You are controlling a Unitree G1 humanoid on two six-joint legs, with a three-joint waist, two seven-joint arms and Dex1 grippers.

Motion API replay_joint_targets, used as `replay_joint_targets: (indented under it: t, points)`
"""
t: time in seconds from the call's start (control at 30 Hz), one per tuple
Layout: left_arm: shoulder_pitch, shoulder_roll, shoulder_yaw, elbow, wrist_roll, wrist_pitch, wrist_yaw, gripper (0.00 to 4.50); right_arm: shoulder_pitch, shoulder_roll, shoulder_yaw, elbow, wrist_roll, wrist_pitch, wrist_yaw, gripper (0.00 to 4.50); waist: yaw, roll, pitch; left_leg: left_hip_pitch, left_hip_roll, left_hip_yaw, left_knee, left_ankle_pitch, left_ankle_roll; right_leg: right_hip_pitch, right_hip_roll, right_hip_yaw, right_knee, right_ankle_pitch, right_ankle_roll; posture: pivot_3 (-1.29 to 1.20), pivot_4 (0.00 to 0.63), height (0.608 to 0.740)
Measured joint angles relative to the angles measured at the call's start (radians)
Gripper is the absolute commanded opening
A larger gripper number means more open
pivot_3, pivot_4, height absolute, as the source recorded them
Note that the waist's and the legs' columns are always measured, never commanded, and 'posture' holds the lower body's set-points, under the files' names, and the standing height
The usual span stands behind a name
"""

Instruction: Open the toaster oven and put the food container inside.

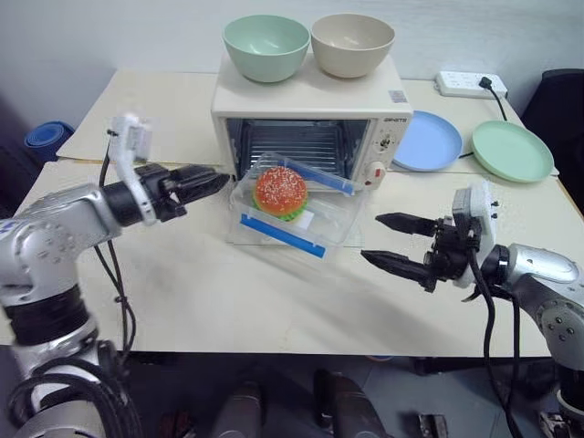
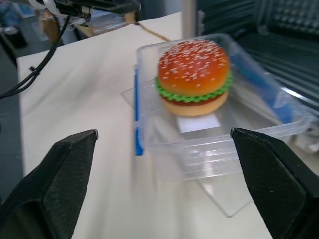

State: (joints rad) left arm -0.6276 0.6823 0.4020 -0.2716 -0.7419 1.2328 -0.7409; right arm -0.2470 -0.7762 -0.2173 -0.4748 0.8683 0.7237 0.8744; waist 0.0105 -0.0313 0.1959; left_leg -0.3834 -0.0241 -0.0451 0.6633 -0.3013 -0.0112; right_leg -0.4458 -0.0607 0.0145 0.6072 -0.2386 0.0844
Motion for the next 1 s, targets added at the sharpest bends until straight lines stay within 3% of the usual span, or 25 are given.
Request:
replay_joint_targets:
  t: [0.17, 0.33, 0.47, 0.63, 0.77, 1.0]
  points:
    - [0.1, 0.121, -0.131, -0.002, -0.018, -0.122, -0.226, 0.11, 0.024, 0.008, 0.022, -0.032, 0.027, 0.018, 0.003, 1.63, 0.001, 0.0, 0.0, 0.002, 0.0, 0.0, 0.0, 0.0, 0.001, 0.001, 0.0, 0.001, 0.0, -0.001, -0.002, 0.0, 0.15, 0.74]
    - [0.135, 0.154, -0.325, 0.02, 0.102, -0.336, -0.329, 0.0, 0.014, 0.076, 0.134, -0.032, -0.016, 0.016, -0.035, 0.01, 0.0, 0.001, 0.0, 0.002, 0.001, 0.0, -0.001, 0.0, 0.001, 0.001, 0.0, 0.008, 0.0, -0.001, -0.002, 0.0, 0.15, 0.74]
    - [0.119, 0.129, -0.39, 0.092, 0.156, -0.42, -0.339, 0.0, -0.008, 0.115, 0.193, -0.017, -0.078, -0.012, -0.045, 0.01, -0.003, 0.001, 0.0, 0.002, 0.001, 0.001, -0.001, -0.001, 0.002, 0.001, 0.001, 0.008, 0.001, -0.001, -0.002, 0.0, 0.15, 0.74]
    - [0.045, 0.043, -0.473, 0.185, 0.246, -0.478, -0.293, 0.0, -0.093, 0.217, 0.33, 0.143, -0.283, -0.091, -0.134, 0.01, -0.011, 0.0, 0.0, 0.003, 0.0, 0.003, 0.0, 0.0, 0.002, 0.001, 0.001, 0.003, 0.004, -0.001, -0.001, 0.0, 0.15, 0.74]
    - [0.039, -0.019, -0.494, 0.21, 0.277, -0.488, -0.246, 0.0, -0.186, 0.301, 0.304, 0.301, -0.354, -0.119, -0.227, 0.01, -0.015, 0.001, 0.0, 0.004, 0.001, 0.004, -0.001, 0.0, 0.002, 0.0, 0.002, 0.003, 0.004, -0.001, -0.001, 0.0, 0.15, 0.74]
    - [0.005, -0.138, -0.489, 0.277, 0.328, -0.515, -0.093, 0.0, -0.285, 0.391, 0.294, 0.43, -0.422, -0.189, -0.242, 0.01, -0.014, 0.001, 0.0, 0.004, 0.001, 0.003, -0.001, 0.0, 0.002, 0.0, 0.002, 0.003, 0.005, -0.001, -0.001, 0.0, 0.15, 0.74]
